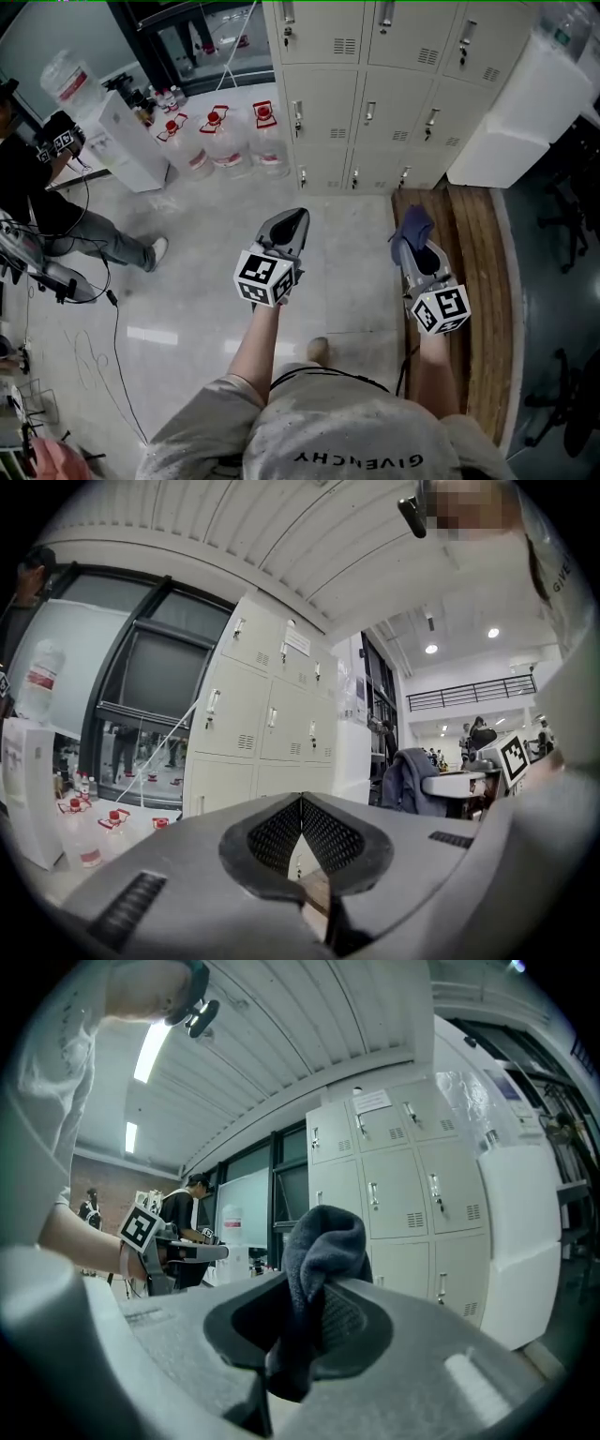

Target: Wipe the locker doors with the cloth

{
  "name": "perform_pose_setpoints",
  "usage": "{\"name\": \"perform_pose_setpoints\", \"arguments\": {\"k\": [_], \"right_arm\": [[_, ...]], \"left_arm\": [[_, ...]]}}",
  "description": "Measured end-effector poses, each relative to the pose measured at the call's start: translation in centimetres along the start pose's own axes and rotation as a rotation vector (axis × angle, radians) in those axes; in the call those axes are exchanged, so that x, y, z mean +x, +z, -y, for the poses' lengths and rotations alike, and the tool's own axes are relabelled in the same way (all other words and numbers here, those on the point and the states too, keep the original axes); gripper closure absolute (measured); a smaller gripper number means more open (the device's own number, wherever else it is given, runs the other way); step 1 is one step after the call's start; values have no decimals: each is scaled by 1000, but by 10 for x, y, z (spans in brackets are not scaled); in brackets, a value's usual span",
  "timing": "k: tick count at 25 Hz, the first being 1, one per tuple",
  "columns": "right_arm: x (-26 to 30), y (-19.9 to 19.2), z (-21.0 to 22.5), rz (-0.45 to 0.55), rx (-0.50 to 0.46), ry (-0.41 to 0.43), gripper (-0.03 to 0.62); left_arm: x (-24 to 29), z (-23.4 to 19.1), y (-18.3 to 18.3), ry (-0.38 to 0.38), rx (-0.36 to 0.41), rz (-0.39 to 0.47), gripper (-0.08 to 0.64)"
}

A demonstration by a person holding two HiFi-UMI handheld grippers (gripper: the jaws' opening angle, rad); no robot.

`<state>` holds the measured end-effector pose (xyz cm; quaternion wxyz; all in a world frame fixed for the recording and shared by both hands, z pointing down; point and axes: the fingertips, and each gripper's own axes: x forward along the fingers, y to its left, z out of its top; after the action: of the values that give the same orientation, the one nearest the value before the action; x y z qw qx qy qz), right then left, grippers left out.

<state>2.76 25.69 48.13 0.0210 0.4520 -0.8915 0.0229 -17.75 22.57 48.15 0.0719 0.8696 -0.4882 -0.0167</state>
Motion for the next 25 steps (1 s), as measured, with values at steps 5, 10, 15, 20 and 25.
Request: {"name": "perform_pose_setpoints", "arguments": {"k": [5,10,15,20,25], "right_arm": [[25,-2,2,-9,-13,-7,540],[42,-4,-1,2,4,-17,538],[48,-6,12,-2,15,-18,538],[72,-10,38,7,32,-12,538],[115,-8,77,12,34,6,538]], "left_arm": [[15,-21,0,-19,4,-12,561],[21,-39,-1,-24,6,-7,561],[34,-45,1,-16,-11,3,561],[61,-54,4,-6,-6,17,561],[106,-72,8,11,-1,16,561]]}}
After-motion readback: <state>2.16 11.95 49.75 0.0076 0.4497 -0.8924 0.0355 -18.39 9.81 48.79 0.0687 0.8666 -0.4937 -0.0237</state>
